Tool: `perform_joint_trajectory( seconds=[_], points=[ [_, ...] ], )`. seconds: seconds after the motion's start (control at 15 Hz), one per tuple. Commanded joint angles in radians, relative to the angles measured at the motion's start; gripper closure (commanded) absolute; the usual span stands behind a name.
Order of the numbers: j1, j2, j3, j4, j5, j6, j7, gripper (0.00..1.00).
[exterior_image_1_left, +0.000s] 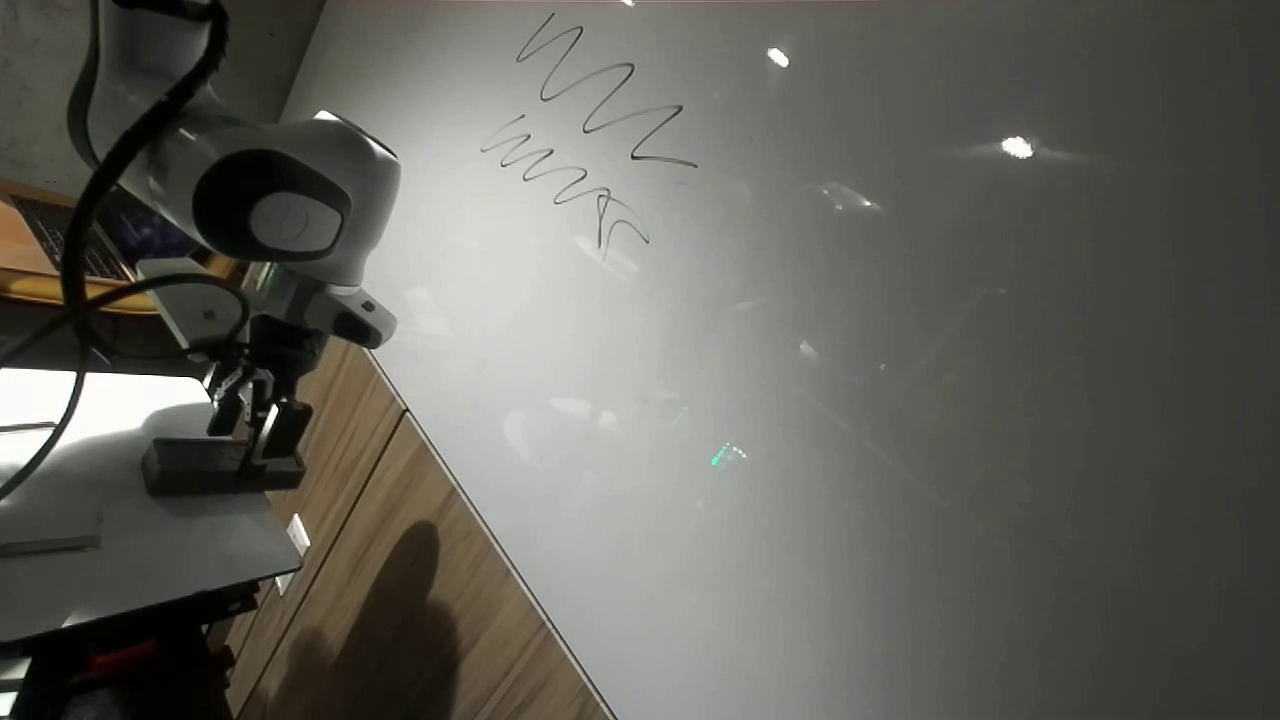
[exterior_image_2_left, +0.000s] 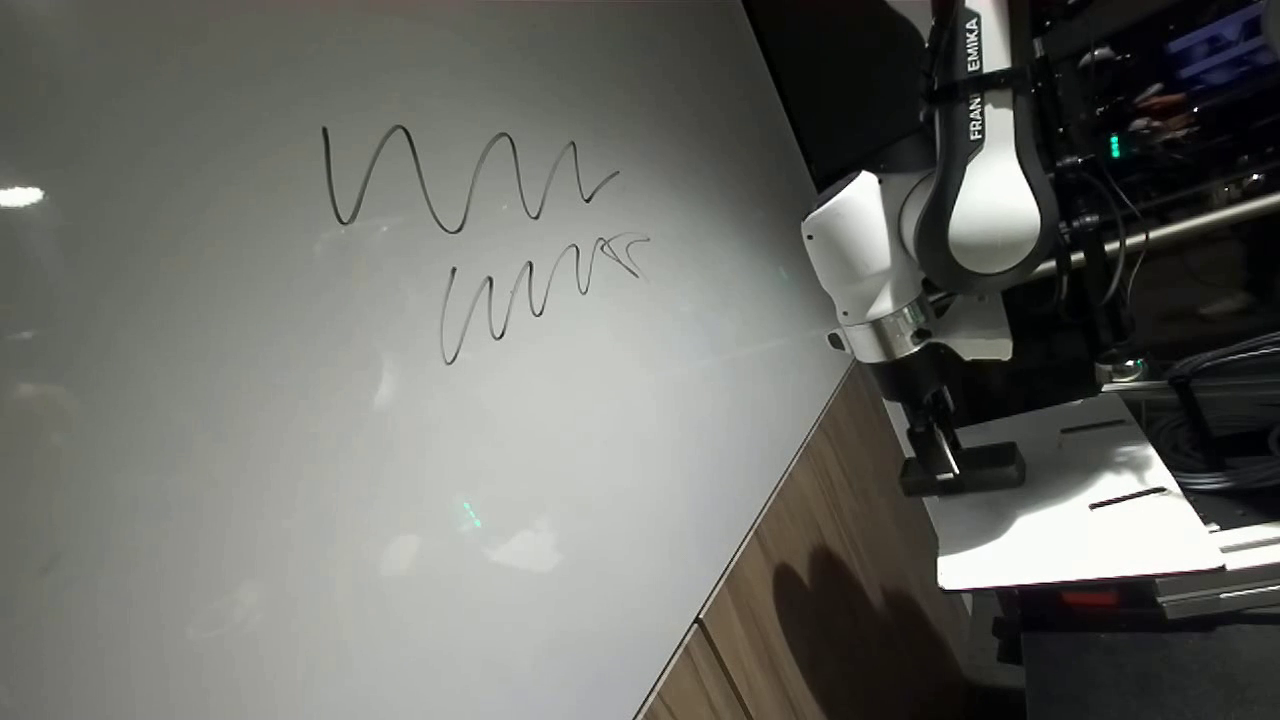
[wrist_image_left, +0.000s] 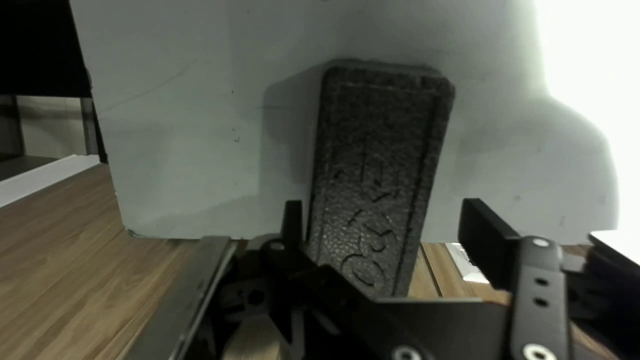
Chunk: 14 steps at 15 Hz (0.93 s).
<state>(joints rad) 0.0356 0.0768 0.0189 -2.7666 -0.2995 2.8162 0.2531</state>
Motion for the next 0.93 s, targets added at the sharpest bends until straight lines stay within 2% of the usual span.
perform_joint_trajectory(
  seconds=[0.0, 0.2, 0.33, 0.6, 0.67, 0.87],
  points=[
    [0.018, 0.005, -0.020, 0.000, -0.027, 0.019, 0.032, 0.52],
    [0.022, -0.021, -0.004, 0.001, 0.014, -0.001, 0.009, 0.71],
    [0.028, -0.054, 0.016, 0.003, 0.070, -0.021, -0.021, 0.71],
    [0.073, -0.226, 0.087, 0.024, 0.266, -0.078, -0.106, 0.71],
    [0.086, -0.282, 0.095, 0.008, 0.282, -0.062, -0.109, 0.71],
    [0.106, -0.390, 0.137, 0.077, 0.258, -0.063, -0.069, 0.71]
  ],
)
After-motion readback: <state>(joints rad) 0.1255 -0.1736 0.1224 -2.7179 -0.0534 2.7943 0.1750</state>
